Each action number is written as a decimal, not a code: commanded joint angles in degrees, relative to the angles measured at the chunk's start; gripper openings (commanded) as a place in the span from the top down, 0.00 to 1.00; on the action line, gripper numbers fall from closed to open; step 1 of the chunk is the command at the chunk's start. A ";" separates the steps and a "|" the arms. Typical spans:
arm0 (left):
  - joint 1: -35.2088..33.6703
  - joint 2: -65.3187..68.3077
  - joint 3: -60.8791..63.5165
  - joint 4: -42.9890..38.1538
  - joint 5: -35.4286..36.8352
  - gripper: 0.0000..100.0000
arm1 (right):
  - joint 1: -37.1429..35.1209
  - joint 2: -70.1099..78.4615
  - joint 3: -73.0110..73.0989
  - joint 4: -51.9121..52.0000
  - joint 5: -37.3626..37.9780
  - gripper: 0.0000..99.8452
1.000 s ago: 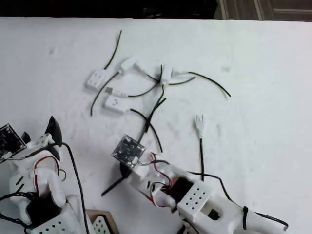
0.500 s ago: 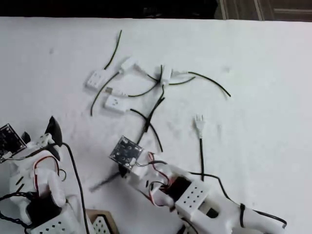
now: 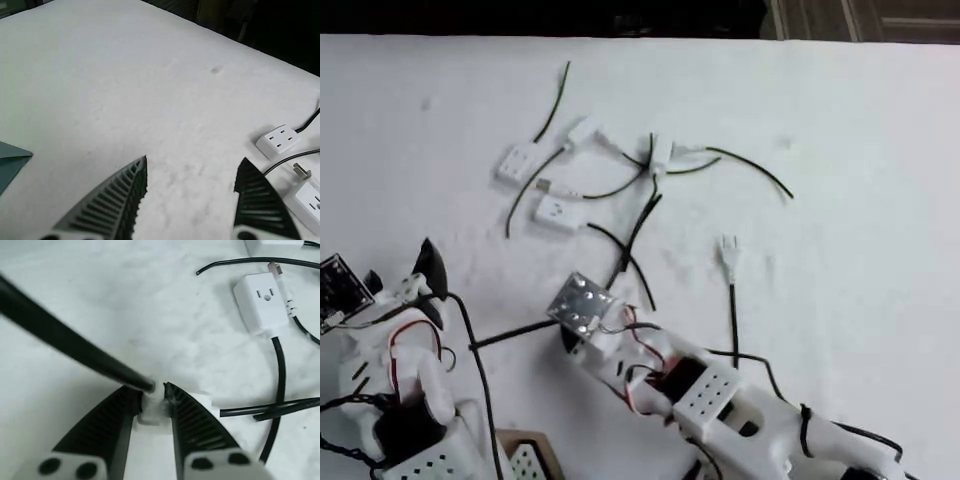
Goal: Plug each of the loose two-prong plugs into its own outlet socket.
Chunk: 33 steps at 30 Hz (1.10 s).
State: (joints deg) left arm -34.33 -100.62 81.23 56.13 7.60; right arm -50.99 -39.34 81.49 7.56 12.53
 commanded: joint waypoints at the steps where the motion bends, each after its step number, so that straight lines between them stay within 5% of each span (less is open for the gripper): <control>1: -0.31 -0.48 0.09 -2.73 0.09 0.72 | 1.54 -5.14 -1.23 0.04 -1.32 0.98; 26: -0.31 -0.48 0.18 -2.81 0.09 0.72 | 0.22 -13.23 2.20 4.88 -8.62 0.98; 33: -0.31 -0.48 0.53 -2.99 0.09 0.72 | 0.04 -13.14 5.71 -3.47 -8.62 0.98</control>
State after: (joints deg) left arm -34.33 -100.62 81.85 54.81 7.60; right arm -50.55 -51.21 87.47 6.77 4.26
